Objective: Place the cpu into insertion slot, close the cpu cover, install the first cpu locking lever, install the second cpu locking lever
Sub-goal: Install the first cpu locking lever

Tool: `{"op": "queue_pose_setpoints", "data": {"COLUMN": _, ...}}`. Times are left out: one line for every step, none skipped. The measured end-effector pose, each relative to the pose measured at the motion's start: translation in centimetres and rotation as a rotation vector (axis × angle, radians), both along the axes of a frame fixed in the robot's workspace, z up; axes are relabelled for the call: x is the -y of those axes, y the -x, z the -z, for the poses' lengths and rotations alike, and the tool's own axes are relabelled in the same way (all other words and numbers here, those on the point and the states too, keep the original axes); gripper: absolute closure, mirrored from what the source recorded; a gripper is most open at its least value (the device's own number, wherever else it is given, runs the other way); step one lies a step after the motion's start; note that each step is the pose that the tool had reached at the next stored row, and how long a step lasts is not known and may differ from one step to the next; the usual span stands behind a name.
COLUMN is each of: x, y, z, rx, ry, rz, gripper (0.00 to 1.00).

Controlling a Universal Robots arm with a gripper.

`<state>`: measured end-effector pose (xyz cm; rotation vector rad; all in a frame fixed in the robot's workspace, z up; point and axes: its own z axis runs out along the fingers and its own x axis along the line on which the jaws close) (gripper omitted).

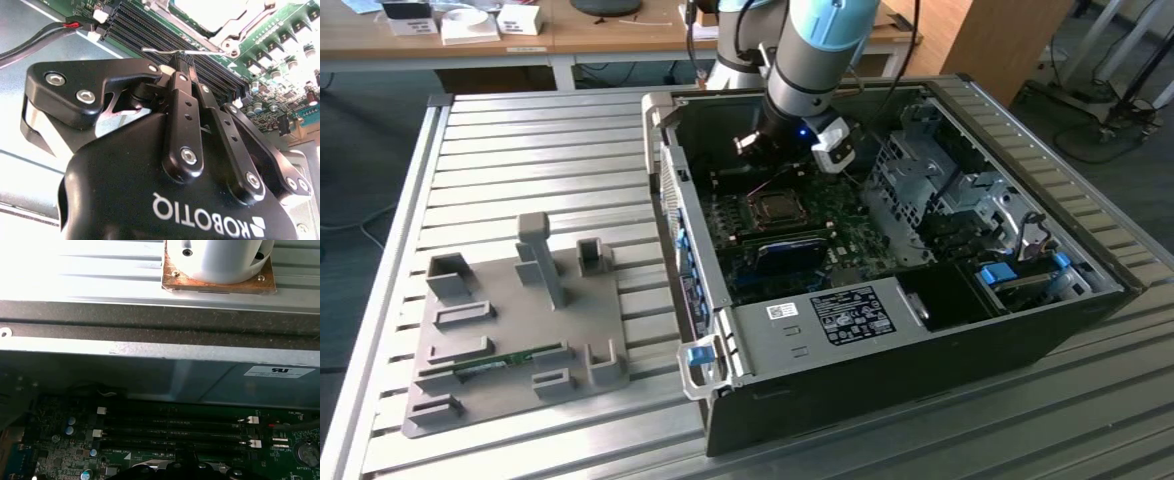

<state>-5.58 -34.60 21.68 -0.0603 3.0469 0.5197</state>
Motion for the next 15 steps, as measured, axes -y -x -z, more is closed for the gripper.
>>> {"op": "queue_pose_setpoints", "data": {"x": 0.0, "y": 0.0, "z": 0.0, "rx": -0.0001, "ry": 0.0001, "rz": 0.0, "gripper": 0.89}}
{"op": "queue_pose_setpoints", "data": {"x": 0.0, "y": 0.0, "z": 0.02, "rx": 0.0, "ry": -0.0001, "rz": 0.0, "gripper": 0.89}}
{"op": "queue_pose_setpoints", "data": {"x": 0.0, "y": -0.01, "z": 0.04, "rx": 0.0, "ry": -0.0002, "rz": 0.0, "gripper": 0.89}}
{"op": "queue_pose_setpoints", "data": {"x": -0.01, "y": -0.02, "z": 0.07, "rx": 0.0002, "ry": -0.0004, "rz": 0.001, "gripper": 0.89}}
{"op": "queue_pose_setpoints", "data": {"x": -0.01, "y": -0.04, "z": 0.11, "rx": 0.0002, "ry": -0.0004, "rz": 0.001, "gripper": 0.89}}
{"op": "queue_pose_setpoints", "data": {"x": -0.01, "y": -0.06, "z": 0.15, "rx": 0.0002, "ry": -0.0005, "rz": 0.002, "gripper": 0.89}}
{"op": "queue_pose_setpoints", "data": {"x": 0.0, "y": -0.08, "z": 0.19, "rx": 0.0, "ry": -0.0002, "rz": 0.003, "gripper": 0.89}}
{"op": "queue_pose_setpoints", "data": {"x": 0.0, "y": -0.1, "z": 0.25, "rx": 0.0001, "ry": -0.0003, "rz": 0.003, "gripper": 0.89}}
{"op": "queue_pose_setpoints", "data": {"x": 0.0, "y": -0.11, "z": 0.31, "rx": 0.0001, "ry": -0.0003, "rz": 0.005, "gripper": 0.89}}
{"op": "queue_pose_setpoints", "data": {"x": 0.0, "y": -0.13, "z": 0.36, "rx": 0.0001, "ry": -0.0002, "rz": 0.006, "gripper": 0.89}}
{"op": "queue_pose_setpoints", "data": {"x": 0.0, "y": -0.15, "z": 0.42, "rx": 0.0001, "ry": -0.0002, "rz": 0.007, "gripper": 0.89}}
{"op": "queue_pose_setpoints", "data": {"x": 0.0, "y": -0.17, "z": 0.49, "rx": 0.0001, "ry": -0.0003, "rz": 0.008, "gripper": 0.89}}
{"op": "queue_pose_setpoints", "data": {"x": 0.0, "y": -0.19, "z": 0.55, "rx": 0.0001, "ry": -0.0002, "rz": 0.01, "gripper": 0.89}}
{"op": "queue_pose_setpoints", "data": {"x": 0.0, "y": -0.2, "z": 0.62, "rx": 0.0001, "ry": -0.0002, "rz": 0.011, "gripper": 0.89}}
{"op": "queue_pose_setpoints", "data": {"x": 0.0, "y": -0.21, "z": 0.69, "rx": 0.0001, "ry": -0.0002, "rz": 0.013, "gripper": 0.89}}
